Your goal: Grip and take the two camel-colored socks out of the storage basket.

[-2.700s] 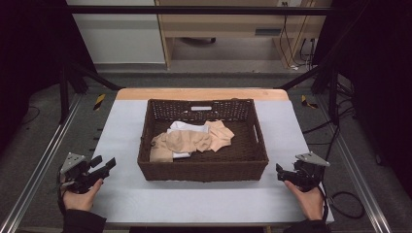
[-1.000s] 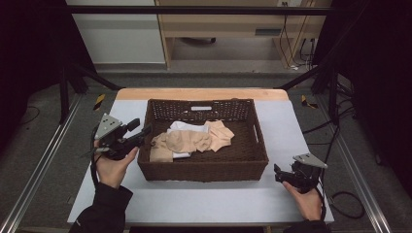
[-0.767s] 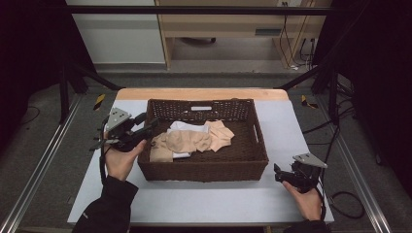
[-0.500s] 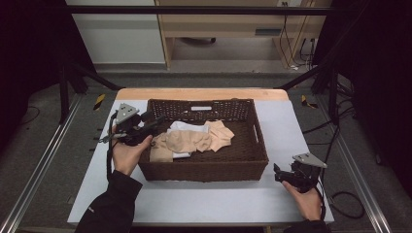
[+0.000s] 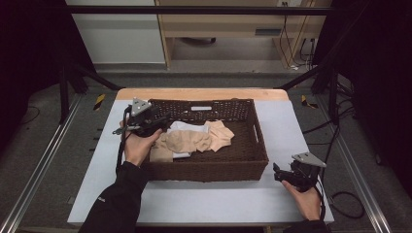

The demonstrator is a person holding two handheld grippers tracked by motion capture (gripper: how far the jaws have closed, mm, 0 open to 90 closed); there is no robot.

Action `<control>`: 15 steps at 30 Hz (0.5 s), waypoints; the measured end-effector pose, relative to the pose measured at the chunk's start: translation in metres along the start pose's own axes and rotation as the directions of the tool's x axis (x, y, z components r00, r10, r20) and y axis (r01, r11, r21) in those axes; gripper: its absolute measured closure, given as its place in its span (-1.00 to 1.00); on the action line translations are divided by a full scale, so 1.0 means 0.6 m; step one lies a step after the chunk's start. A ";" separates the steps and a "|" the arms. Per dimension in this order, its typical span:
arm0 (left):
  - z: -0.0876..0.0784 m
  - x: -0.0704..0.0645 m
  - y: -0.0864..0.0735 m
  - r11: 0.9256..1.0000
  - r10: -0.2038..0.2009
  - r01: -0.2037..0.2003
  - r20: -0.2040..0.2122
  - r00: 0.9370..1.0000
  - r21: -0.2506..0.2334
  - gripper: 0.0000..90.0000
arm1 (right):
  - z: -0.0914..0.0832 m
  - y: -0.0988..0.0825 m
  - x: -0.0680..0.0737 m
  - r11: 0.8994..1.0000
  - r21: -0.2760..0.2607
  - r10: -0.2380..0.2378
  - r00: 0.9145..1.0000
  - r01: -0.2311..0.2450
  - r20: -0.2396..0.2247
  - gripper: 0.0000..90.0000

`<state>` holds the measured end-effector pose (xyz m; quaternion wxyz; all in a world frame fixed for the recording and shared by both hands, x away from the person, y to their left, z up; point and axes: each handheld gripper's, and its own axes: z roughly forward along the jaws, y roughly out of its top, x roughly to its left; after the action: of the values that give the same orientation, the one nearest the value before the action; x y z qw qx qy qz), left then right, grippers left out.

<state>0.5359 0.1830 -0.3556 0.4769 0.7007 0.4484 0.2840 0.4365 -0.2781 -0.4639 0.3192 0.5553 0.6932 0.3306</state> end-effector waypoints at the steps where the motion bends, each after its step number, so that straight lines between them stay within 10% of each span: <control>1: 0.005 -0.001 -0.001 1.000 0.004 -0.004 -0.003 1.000 0.007 0.05 | 0.000 0.000 0.000 1.000 0.000 -0.001 1.000 0.001 0.001 -0.90; 15: 0.075 -0.015 -0.037 0.988 0.055 -0.052 -0.017 0.998 0.144 -0.05 | 0.001 0.001 0.000 1.000 0.002 -0.003 1.000 0.003 0.002 -0.90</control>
<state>0.5610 0.1594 -0.3928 0.4125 0.7419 0.4537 0.2712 0.4373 -0.2780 -0.4640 0.3198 0.5551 0.6939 0.3288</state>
